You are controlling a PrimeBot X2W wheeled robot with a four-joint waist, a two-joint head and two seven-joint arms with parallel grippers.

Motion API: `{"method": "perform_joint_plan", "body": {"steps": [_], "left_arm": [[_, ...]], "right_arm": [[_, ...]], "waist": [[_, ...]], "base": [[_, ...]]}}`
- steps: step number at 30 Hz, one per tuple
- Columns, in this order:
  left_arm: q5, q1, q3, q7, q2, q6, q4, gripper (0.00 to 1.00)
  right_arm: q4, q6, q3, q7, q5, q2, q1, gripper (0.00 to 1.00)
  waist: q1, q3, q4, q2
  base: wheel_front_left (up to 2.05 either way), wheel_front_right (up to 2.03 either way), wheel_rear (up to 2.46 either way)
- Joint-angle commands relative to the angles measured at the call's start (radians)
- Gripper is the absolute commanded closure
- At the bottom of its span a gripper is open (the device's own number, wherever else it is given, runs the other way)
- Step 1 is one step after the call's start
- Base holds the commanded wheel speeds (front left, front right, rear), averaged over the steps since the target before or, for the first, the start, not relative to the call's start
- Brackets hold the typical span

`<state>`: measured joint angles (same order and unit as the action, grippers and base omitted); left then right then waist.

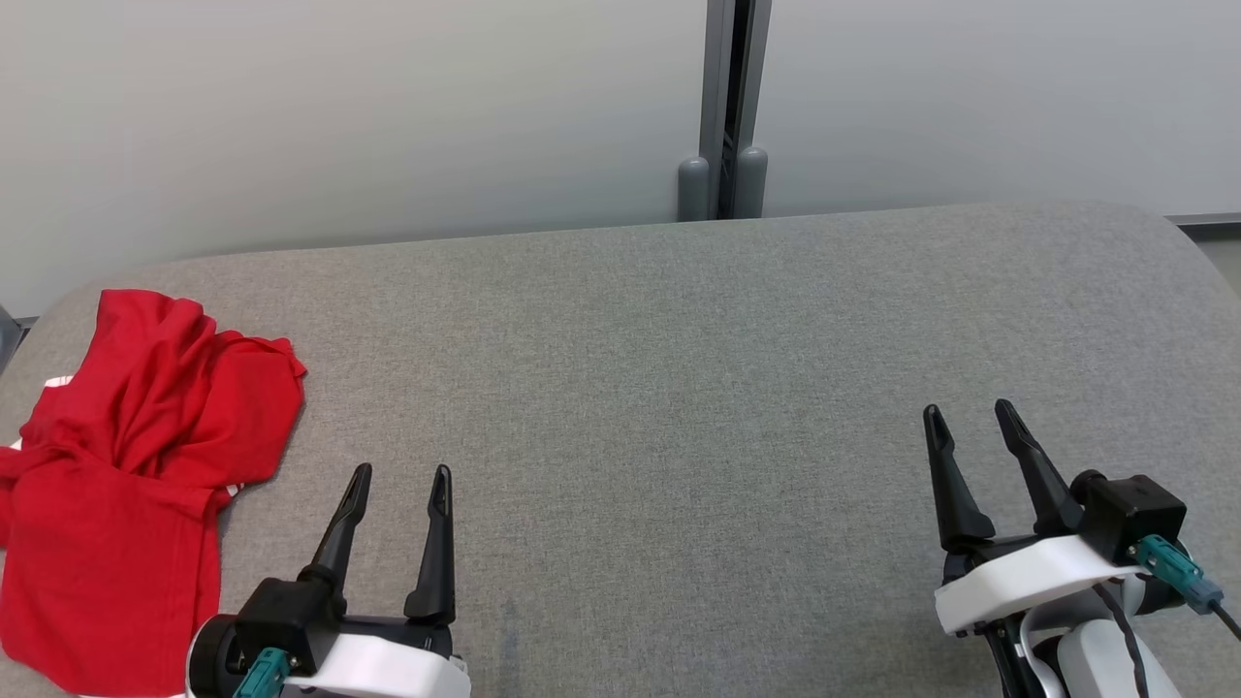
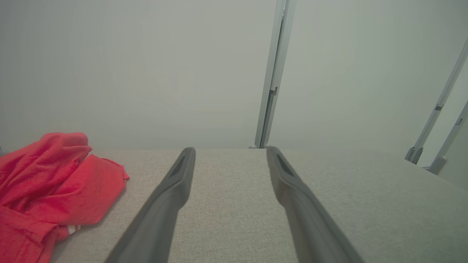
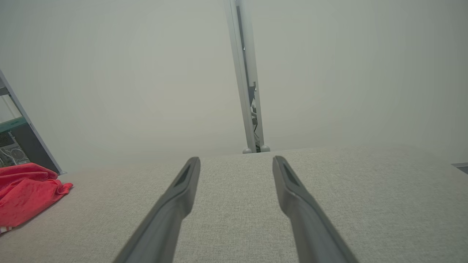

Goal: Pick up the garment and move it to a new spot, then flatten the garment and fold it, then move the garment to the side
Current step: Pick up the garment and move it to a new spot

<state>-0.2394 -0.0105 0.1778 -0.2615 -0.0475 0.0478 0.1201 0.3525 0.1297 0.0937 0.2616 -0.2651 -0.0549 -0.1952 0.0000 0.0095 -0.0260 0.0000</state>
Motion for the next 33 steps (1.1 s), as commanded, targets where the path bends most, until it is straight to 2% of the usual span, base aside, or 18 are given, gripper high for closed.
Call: {"method": "perform_joint_plan", "body": {"steps": [1,10,15,33], "left_arm": [[-0.007,0.009,-0.003,-0.004,-0.005,-0.006,0.003,0.00],[0.000,0.014,0.001,-0.004,-0.005,-0.008,0.006,0.00],[0.005,0.020,0.000,-0.004,-0.005,-0.010,0.003,0.00],[0.026,-0.026,-0.065,-0.004,-0.005,-0.024,0.010,0.00]], "right_arm": [[0.002,0.002,0.000,0.005,-0.005,-0.001,-0.009,0.00],[0.000,0.002,0.005,0.005,0.010,-0.004,-0.005,0.00],[-0.003,0.002,0.011,0.005,0.011,-0.008,0.011,0.00],[0.001,0.002,0.048,0.005,-0.020,0.000,0.042,0.00]], "waist": [[0.0000,0.000,0.000,0.0000],[0.0000,-0.002,0.008,0.0000],[0.0000,0.001,0.047,0.0000],[0.0000,-0.033,0.343,0.0000]], "base": [[0.00,0.00,0.00],[0.00,0.00,0.00],[0.00,0.00,0.00],[0.00,0.00,0.00]]}}
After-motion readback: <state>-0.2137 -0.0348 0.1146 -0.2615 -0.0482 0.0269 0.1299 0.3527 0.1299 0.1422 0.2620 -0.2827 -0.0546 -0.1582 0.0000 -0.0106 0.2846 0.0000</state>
